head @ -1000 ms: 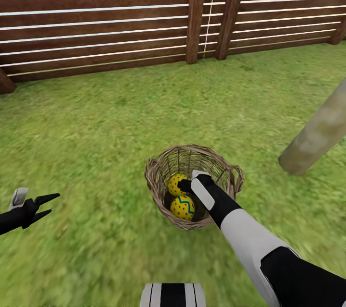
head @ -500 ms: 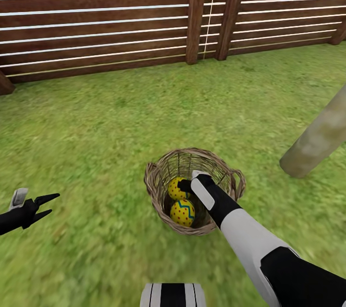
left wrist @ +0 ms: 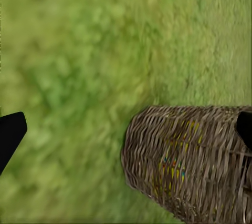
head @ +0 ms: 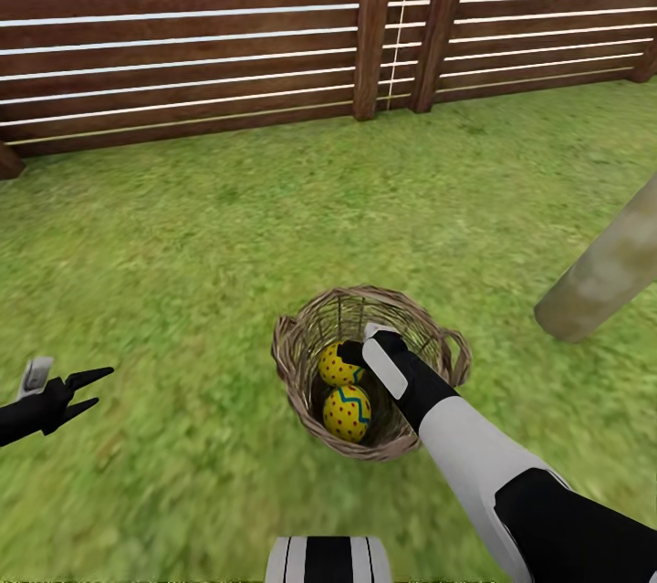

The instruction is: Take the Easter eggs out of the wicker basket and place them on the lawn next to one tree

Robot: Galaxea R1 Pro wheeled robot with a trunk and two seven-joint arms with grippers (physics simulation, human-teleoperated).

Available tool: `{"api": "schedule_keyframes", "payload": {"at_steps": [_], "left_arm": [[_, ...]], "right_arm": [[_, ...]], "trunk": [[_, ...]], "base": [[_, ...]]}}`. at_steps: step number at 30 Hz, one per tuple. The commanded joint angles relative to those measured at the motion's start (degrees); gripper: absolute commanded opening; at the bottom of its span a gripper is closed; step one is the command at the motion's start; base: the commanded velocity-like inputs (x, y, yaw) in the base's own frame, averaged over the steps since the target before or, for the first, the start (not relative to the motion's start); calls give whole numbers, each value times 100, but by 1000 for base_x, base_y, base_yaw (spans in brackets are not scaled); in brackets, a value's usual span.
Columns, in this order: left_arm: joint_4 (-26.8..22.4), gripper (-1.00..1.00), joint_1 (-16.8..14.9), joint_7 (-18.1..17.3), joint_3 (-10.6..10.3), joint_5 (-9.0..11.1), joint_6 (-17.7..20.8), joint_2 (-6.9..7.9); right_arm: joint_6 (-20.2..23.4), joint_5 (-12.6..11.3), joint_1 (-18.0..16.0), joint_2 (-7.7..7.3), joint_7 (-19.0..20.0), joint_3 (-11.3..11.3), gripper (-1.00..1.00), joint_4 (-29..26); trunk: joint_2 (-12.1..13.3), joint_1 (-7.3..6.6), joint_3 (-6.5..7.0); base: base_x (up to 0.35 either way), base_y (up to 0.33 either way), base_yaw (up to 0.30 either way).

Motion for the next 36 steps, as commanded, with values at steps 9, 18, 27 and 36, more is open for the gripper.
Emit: {"api": "schedule_keyframes", "payload": {"at_steps": [9, 18, 27, 36], "left_arm": [[1, 100, -3, -1, 7, 29, 48, 1], [1, 100, -2, -1, 7, 26, 48, 1], [1, 100, -3, -1, 7, 27, 48, 1], [1, 100, -2, -1, 7, 32, 48, 1]], "right_arm": [[8, -41, -84, 0, -51, 5, 100, -10], [-194, -53, -144, 0, -51, -1, 100, -31], [-281, -56, -254, 0, -51, -6, 100, -6], [-282, -56, -273, 0, -51, -7, 100, -5]], "trunk": [[-14, 22, -204], [-22, 37, -337], [-33, 58, -514], [-42, 76, -669]], "base": [[0, 0, 0], [0, 0, 0], [0, 0, 0], [0, 0, 0]]}}
